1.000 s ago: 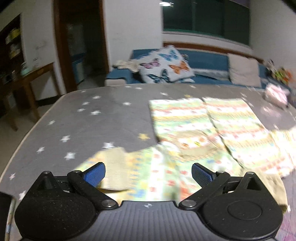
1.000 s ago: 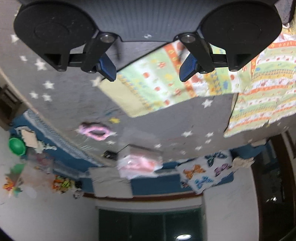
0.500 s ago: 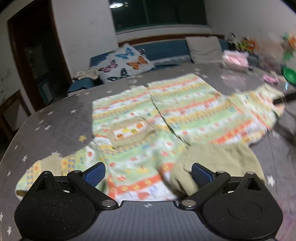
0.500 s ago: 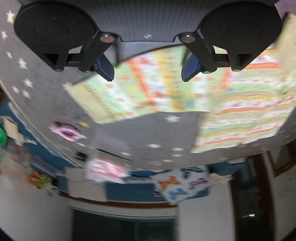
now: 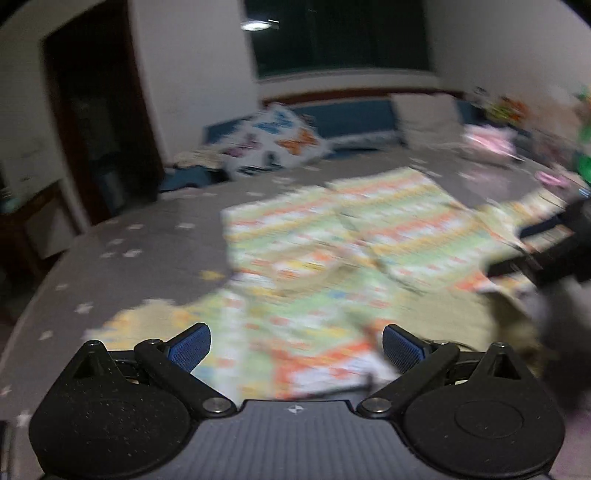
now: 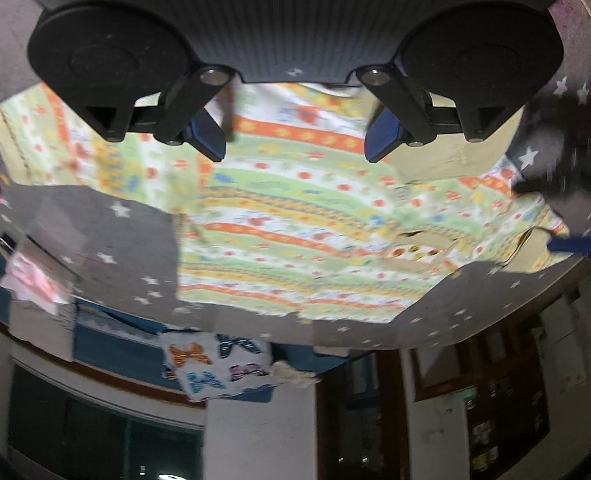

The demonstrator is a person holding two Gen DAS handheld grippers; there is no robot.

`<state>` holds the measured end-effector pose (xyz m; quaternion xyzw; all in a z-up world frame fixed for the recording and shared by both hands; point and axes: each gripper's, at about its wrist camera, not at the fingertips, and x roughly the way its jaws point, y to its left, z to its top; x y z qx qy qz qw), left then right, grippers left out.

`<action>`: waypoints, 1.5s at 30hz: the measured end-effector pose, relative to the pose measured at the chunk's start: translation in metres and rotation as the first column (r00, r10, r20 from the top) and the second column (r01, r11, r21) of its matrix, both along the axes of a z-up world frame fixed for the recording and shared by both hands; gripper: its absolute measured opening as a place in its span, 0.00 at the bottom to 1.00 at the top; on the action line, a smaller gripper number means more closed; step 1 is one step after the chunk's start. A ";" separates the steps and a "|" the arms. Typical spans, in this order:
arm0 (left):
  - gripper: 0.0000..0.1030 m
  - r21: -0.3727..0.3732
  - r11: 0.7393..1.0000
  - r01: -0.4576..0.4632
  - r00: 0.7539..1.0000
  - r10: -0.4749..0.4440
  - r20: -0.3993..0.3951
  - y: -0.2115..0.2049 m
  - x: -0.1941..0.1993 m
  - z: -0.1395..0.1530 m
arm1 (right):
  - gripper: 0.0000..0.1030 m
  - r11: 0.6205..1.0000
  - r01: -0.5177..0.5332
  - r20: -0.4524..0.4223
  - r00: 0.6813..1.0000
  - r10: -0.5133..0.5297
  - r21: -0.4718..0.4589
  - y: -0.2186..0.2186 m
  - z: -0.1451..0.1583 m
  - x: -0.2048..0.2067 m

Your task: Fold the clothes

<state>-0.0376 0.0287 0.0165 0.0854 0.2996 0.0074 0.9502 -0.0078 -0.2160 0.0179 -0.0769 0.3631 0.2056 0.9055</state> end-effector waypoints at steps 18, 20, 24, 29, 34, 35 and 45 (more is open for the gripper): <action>0.98 0.067 0.805 -0.590 0.807 0.590 0.025 0.158 0.037 -0.016 | 0.88 0.997 -0.048 -0.042 0.998 0.046 -0.059 0.020 -0.016 0.004; 0.98 0.035 0.806 -0.591 0.807 0.590 0.022 0.166 0.030 -0.011 | 0.88 0.997 -0.050 -0.042 0.998 0.048 -0.061 0.021 -0.016 0.005; 1.00 0.010 0.864 -0.504 0.864 0.503 0.035 0.152 0.018 -0.001 | 0.89 0.997 -0.051 -0.042 0.998 0.049 -0.063 0.023 -0.016 0.006; 1.00 0.056 0.938 -0.342 0.940 0.342 0.025 0.109 0.027 -0.004 | 0.90 0.997 -0.051 -0.043 0.998 0.049 -0.065 0.025 -0.016 0.007; 1.00 0.131 0.940 -0.315 0.947 0.320 -0.013 0.093 0.047 -0.024 | 0.90 0.996 -0.054 -0.042 0.998 0.051 -0.068 0.025 -0.016 0.007; 1.00 0.137 0.937 -0.323 0.945 0.328 -0.016 0.096 0.048 -0.026 | 0.90 0.996 -0.054 -0.042 0.998 0.052 -0.068 0.025 -0.016 0.007; 1.00 0.159 0.849 -0.504 0.863 0.504 0.046 0.154 0.040 -0.014 | 0.91 0.995 -0.060 -0.041 0.998 0.057 -0.074 0.025 -0.015 0.007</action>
